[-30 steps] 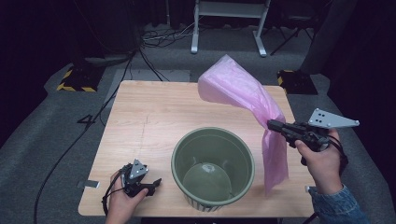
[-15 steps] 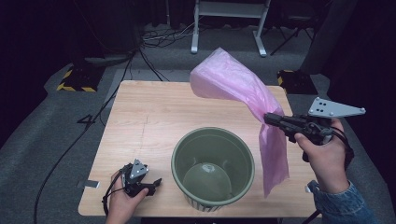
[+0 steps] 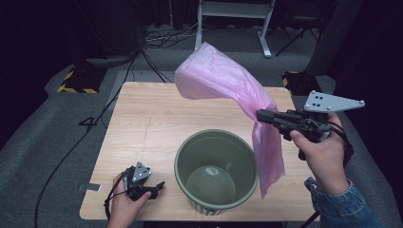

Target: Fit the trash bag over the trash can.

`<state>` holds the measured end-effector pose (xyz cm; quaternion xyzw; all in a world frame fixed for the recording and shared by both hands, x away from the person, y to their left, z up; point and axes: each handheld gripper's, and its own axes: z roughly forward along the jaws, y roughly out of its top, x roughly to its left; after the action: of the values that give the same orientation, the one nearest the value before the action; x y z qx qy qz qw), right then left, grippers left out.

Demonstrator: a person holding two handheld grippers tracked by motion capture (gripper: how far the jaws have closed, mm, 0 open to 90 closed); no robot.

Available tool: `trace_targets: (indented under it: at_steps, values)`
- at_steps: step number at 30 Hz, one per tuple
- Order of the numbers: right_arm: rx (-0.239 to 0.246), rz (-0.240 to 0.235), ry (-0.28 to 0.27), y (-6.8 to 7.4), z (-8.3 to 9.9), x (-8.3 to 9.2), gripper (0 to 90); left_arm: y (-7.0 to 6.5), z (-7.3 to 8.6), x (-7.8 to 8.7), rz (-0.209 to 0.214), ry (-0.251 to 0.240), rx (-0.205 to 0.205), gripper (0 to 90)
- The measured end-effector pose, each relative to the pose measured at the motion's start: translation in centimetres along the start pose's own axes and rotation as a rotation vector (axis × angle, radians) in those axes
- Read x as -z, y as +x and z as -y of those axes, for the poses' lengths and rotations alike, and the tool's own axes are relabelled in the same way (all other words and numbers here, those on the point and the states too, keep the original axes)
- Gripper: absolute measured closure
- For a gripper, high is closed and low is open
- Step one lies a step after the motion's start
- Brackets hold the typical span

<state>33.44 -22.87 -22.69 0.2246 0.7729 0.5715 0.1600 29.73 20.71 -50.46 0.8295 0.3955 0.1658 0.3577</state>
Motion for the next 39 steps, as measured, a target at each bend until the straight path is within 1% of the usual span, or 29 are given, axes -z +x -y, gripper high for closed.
trace_targets:
  at_steps: [2,5,7,10,25,27,31,33,34,39]
  values:
    - [0.015,-0.012,-0.006,0.5,-0.7,-0.5,90.0,0.0,0.0,0.0,-0.001,-0.001,-0.001,22.3]
    - [0.02,-0.019,-0.007,0.7,-1.0,-0.8,90.0,0.0,0.0,0.0,-0.001,-0.001,-0.001,22.4]
    - [0.027,-0.03,-0.018,1.0,-1.8,-1.4,90.0,0.0,0.0,0.0,-0.001,-0.001,-0.001,22.3]
    - [0.03,-0.036,-0.024,1.3,-2.2,-1.7,90.0,0.0,0.0,0.0,-0.002,-0.001,-0.001,22.3]
    - [0.081,-0.082,-0.074,3.4,-5.3,-4.2,90.0,0.0,0.0,0.0,-0.001,-0.001,0.0,22.3]
    - [0.088,-0.085,-0.079,3.6,-5.4,-4.4,90.0,0.0,0.0,0.0,-0.001,0.0,0.0,22.3]
    - [0.107,-0.094,-0.09,4.3,-5.9,-5.0,90.0,0.0,0.0,0.0,0.0,0.001,0.0,22.4]
    - [0.11,-0.096,-0.093,4.5,-6.0,-5.2,90.0,0.0,0.0,0.0,0.0,0.001,0.0,22.3]
    - [0.112,-0.104,-0.099,4.8,-6.1,-5.4,90.0,0.0,0.0,0.0,-0.001,0.0,0.0,22.3]
    - [0.117,-0.12,-0.107,5.3,-6.3,-6.0,90.0,0.0,0.0,0.0,-0.001,-0.001,-0.001,22.4]
